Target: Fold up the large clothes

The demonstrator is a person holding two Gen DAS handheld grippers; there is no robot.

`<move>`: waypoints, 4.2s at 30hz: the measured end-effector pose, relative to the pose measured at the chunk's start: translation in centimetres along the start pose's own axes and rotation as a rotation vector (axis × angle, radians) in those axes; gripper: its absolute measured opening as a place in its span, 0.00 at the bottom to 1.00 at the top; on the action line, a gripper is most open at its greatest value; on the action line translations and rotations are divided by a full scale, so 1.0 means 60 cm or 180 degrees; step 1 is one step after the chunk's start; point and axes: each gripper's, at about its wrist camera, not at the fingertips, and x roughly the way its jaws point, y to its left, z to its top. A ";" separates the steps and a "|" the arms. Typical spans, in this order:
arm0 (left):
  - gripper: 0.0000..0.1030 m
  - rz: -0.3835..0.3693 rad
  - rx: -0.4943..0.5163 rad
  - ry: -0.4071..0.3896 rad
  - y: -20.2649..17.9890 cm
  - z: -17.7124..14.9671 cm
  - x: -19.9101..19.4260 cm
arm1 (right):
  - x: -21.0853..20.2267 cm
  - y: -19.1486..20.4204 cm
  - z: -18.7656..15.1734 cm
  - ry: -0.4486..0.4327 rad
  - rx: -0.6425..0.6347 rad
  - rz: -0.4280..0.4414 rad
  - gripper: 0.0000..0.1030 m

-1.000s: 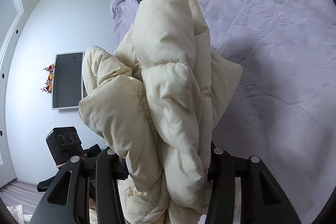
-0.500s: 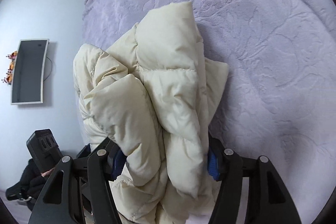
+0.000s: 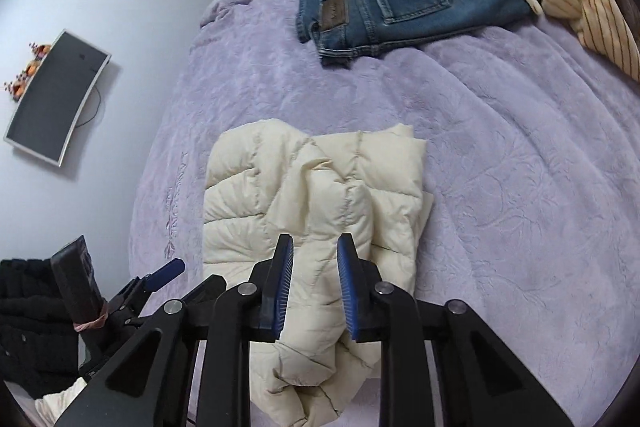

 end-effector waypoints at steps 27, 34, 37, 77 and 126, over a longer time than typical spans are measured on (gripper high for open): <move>0.98 0.0232 0.1076 0.0089 -0.170 -0.108 0.078 | 0.166 -0.141 0.014 0.0346 0.0617 -0.0402 0.28; 0.98 0.0200 0.1024 0.0106 -0.161 -0.107 0.065 | 0.130 -0.132 0.002 0.0318 0.0648 -0.0425 0.29; 0.98 0.0189 0.0973 0.0104 -0.156 -0.109 0.057 | 0.113 -0.128 -0.011 0.0311 0.0655 -0.0425 0.29; 0.98 0.0150 0.0226 0.0323 -0.056 -0.078 -0.081 | -0.051 -0.017 -0.136 0.0314 0.0556 -0.0285 0.30; 0.99 0.0676 -0.0194 0.0126 -0.047 -0.072 -0.247 | -0.182 0.150 -0.173 -0.0138 -0.0074 -0.1046 1.00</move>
